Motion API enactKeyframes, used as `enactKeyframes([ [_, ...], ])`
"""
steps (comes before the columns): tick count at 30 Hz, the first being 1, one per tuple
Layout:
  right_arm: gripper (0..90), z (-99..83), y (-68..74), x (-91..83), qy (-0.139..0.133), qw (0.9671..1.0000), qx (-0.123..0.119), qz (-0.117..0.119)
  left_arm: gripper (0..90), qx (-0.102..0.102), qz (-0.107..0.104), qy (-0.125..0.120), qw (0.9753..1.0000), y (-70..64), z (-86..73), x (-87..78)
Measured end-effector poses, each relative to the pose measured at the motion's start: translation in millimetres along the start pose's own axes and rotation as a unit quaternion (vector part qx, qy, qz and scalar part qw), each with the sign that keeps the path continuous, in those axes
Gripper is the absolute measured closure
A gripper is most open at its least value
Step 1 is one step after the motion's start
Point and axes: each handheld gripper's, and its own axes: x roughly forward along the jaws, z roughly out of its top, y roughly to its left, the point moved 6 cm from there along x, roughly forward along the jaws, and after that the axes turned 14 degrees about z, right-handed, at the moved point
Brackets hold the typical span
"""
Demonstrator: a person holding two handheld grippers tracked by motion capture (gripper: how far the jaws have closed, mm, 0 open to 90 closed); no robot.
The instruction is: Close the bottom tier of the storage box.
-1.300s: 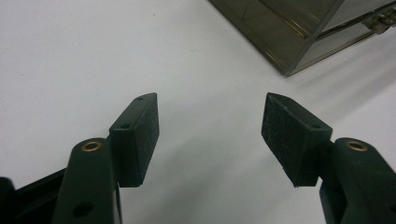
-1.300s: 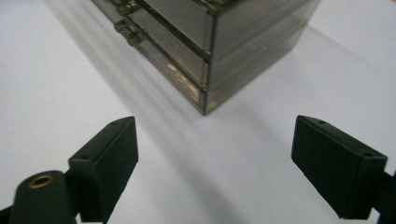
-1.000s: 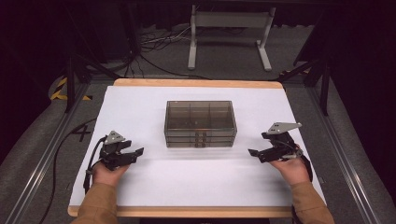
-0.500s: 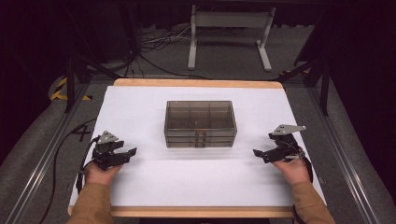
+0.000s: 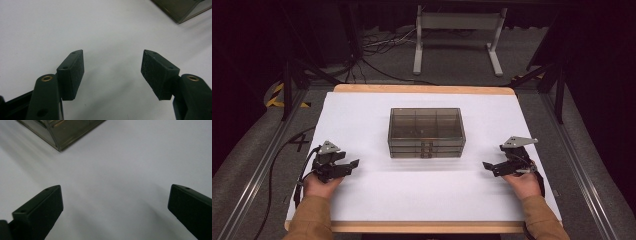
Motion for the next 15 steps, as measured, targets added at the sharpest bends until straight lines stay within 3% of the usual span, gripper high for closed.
enactKeyframes([
  [15, 0.2, -5.4, -1.6, 3.5, 0.0, 1.0, -0.003, 0.003, 35.7, -0.002, 0.0, 0.008, 1.0, -0.4, -1.9, 2.7],
])
